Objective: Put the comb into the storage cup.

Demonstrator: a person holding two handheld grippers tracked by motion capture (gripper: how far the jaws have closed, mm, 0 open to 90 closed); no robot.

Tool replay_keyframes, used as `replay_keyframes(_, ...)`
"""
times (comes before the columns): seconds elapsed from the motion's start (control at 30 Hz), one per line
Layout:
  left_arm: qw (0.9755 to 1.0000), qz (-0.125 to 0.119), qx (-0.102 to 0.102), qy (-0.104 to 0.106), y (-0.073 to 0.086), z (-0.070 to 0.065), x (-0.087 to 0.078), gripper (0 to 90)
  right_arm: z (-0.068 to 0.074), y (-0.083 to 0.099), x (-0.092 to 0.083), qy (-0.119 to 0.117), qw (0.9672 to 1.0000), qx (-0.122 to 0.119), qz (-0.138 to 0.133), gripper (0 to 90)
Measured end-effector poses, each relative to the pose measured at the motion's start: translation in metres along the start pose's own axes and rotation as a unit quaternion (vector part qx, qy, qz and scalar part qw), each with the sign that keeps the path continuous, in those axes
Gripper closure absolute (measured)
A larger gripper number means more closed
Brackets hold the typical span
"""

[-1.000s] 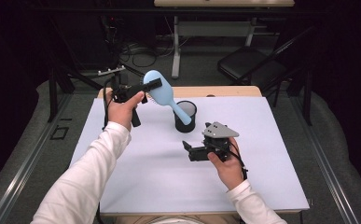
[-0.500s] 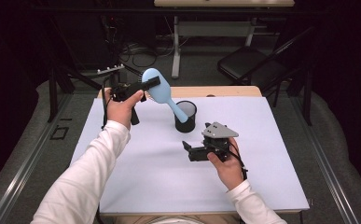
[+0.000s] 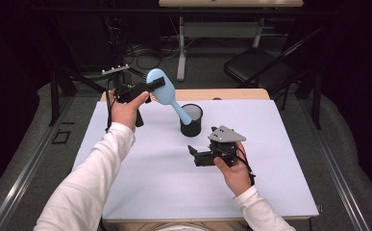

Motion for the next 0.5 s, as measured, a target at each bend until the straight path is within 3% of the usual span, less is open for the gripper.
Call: replay_keyframes(0.5, 0.9999, -0.006, 0.003, -0.011, -0.0026, 0.0028, 0.0069, 50.5, -0.0010, 0.0008, 0.0001, 0.001, 1.0000, 0.000, 0.002, 0.3)
Point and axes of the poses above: each handheld gripper's, and its own axes: x roughly forward along the jaws, y roughly out of its underside, z roughly to its left, the point moved 7 cm from there along x, roughly forward along the jaws, and after that the axes turned 4 degrees about -z, right-handed, at the moved point
